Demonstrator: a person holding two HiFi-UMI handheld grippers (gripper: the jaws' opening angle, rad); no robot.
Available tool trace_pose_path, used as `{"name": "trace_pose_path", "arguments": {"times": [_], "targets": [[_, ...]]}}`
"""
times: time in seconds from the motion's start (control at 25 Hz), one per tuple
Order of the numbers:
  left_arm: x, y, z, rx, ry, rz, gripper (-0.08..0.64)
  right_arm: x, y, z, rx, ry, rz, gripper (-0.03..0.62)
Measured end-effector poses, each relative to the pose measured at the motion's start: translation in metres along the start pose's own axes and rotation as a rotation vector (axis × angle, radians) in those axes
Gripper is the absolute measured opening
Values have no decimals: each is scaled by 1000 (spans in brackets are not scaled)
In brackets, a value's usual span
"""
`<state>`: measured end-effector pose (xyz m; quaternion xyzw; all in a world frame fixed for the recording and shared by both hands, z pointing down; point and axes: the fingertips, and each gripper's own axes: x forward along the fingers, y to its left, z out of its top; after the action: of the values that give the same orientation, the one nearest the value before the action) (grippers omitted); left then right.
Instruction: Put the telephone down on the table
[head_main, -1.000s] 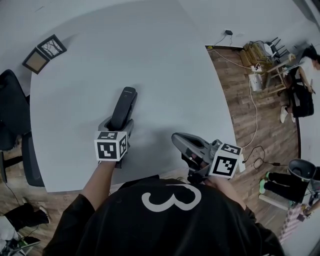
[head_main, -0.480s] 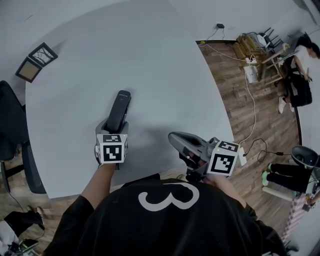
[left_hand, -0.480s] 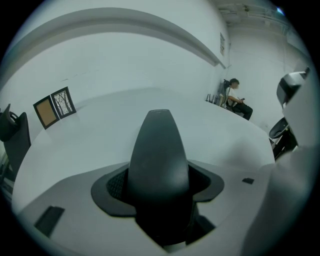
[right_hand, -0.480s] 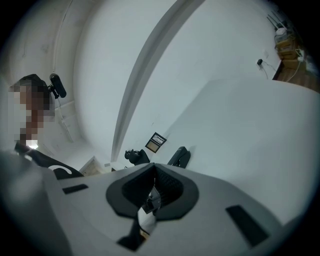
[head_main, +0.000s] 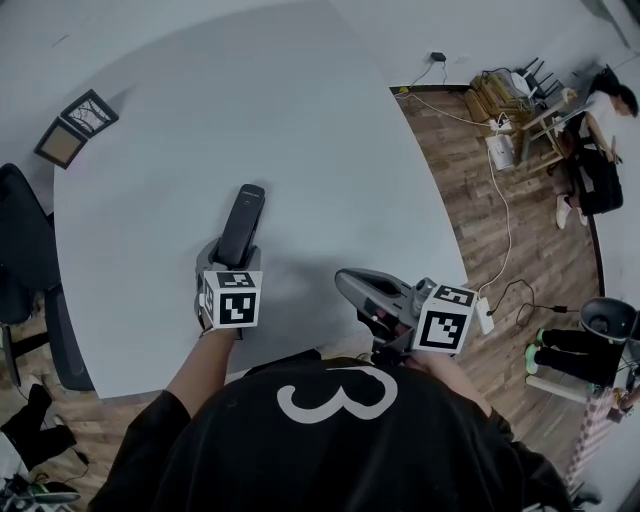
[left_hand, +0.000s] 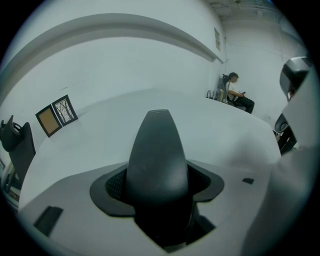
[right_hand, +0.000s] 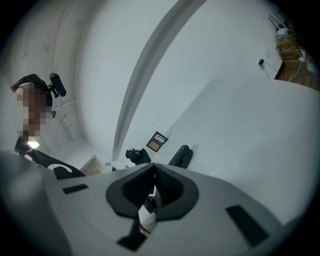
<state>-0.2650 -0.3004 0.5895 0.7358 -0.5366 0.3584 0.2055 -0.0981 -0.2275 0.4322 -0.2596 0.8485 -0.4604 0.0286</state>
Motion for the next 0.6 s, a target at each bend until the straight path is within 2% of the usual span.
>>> {"name": "trace_pose_path", "arguments": {"times": [0.16, 0.24, 0.28, 0.48, 0.6], "targets": [[8, 1, 2, -22, -17, -9, 298, 4, -1, 1, -8, 6, 4, 11], [4, -3, 3, -36, -33, -30, 362, 3, 3, -3, -13, 16, 14, 11], [-2, -4, 6, -48, -51, -36, 371, 2, 8, -4, -18, 23, 23, 11], [-34, -1, 22, -123, -133, -40, 385, 3, 24, -1, -60, 43, 84, 11], [-63, -3, 29, -207, -184, -60, 385, -2, 31, -1, -82, 56, 120, 11]]}}
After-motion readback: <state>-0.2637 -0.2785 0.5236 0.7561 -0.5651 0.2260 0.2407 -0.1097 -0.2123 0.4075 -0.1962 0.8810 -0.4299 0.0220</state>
